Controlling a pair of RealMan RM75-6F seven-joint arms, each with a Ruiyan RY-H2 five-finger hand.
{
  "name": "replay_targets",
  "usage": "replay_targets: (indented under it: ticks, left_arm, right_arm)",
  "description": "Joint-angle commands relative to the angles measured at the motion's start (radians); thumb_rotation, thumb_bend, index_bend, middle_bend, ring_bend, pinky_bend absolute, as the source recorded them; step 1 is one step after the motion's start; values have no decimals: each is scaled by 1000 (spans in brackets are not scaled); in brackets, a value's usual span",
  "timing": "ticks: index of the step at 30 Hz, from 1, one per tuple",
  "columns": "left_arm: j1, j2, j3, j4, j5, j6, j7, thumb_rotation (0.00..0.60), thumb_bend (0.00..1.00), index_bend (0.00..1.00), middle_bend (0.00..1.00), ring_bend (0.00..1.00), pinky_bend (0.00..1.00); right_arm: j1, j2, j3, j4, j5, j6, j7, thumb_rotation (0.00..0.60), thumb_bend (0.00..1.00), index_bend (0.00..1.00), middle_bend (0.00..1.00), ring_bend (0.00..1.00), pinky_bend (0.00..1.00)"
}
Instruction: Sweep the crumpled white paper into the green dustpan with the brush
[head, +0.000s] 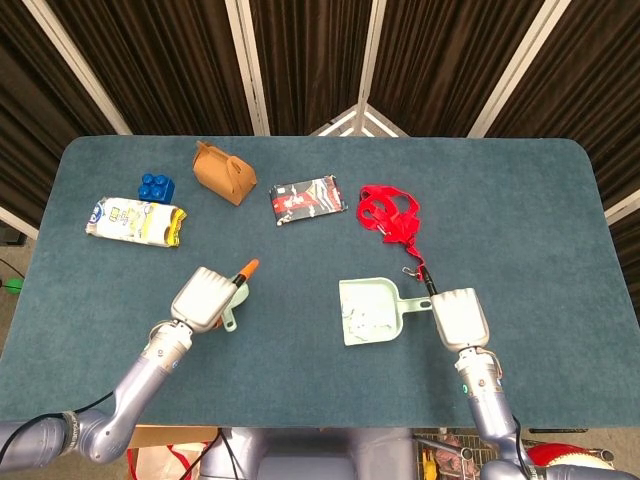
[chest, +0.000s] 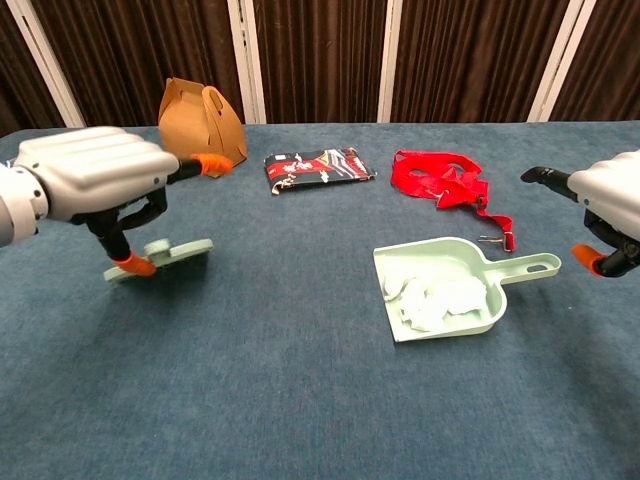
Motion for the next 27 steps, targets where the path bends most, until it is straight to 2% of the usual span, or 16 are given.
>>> replay_targets:
  ticks: [1,5,9,13,17,19,21,24,25,27]
  left_arm:
    - [10,10,-10,-21,43,29,-54,600,0,0,767,890,1000]
    - [30,38,-16,-55,76,58,-121,600,0,0,699,857,987]
    - [55,80,-11,-86,106,84,-179,600,0,0,576,789,915]
    - [94,140,0,-124,151,123,-255,600,0,0,506,751,864]
    - [161,211,24,-170,219,204,-344,600,0,0,347,597,698]
    - [209,248,52,-192,261,253,-393,600,0,0,275,497,605]
    - [256,278,85,-203,299,301,-422,600,3,0,227,405,517]
    - [331,306,145,-189,385,382,-473,600,6,0,98,212,331]
    - [362,316,171,-173,421,416,-499,600,6,0,62,159,282]
    - [411,328,218,-136,475,460,-548,600,5,0,3,36,141]
  right_arm:
    - [0,1,-1,-4,-2,1,1,600,475,0,844,777,804]
    - [0,7,-1,-12,-9,4,4,600,476,0,844,777,804]
    - [-2,18,-1,-18,-16,7,12,600,476,0,844,776,804]
    - [-9,37,-4,-28,-28,12,28,600,475,0,844,773,804]
    - [-38,73,-25,-66,-71,35,79,600,475,0,815,723,768]
    - [-60,96,-47,-86,-116,46,129,600,475,0,707,613,659]
    - [-76,111,-68,-89,-158,51,175,600,472,0,468,370,409]
    - [-99,134,-97,-84,-209,48,246,600,455,0,190,88,128]
    - [-108,146,-108,-80,-225,46,278,600,449,0,112,33,75]
    - [-128,166,-123,-74,-251,51,340,600,442,0,26,0,25]
